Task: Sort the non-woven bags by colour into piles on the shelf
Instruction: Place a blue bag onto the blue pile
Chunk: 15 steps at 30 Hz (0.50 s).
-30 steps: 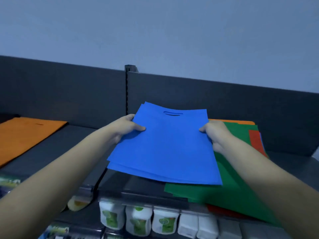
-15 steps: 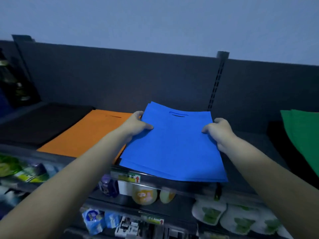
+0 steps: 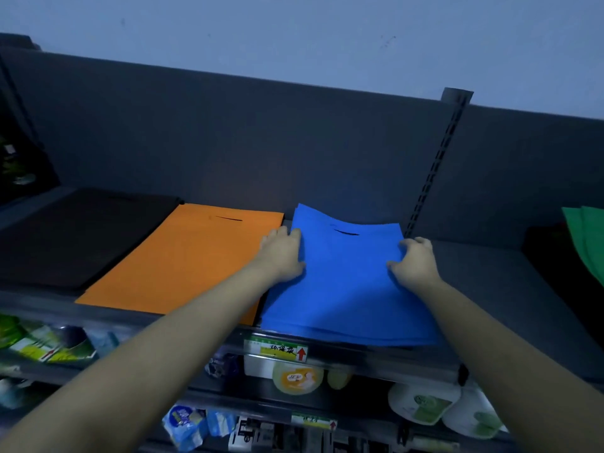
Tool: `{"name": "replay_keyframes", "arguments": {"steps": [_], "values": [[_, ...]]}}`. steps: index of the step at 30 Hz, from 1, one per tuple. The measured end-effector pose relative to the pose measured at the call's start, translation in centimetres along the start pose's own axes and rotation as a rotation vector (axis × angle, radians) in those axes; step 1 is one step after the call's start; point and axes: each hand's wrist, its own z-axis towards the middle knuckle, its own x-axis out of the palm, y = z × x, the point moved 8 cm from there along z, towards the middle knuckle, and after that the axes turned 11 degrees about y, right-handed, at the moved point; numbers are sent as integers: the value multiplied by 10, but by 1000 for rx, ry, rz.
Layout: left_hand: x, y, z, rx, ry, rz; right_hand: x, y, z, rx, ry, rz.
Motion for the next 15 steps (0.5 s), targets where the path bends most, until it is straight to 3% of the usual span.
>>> {"name": "replay_keyframes", "arguments": {"steps": [2, 3, 7, 15], "values": [[4, -2, 3, 34, -39, 340, 14, -8, 10, 1, 55, -16], [7, -4, 5, 82, -31, 398, 23, -12, 14, -2, 93, -47], [16, -13, 9, 208, 60, 361, 55, -20, 18, -57, 138, -408], [23, -26, 14, 134, -37, 505, 58, -21, 16, -78, 109, -427]]}}
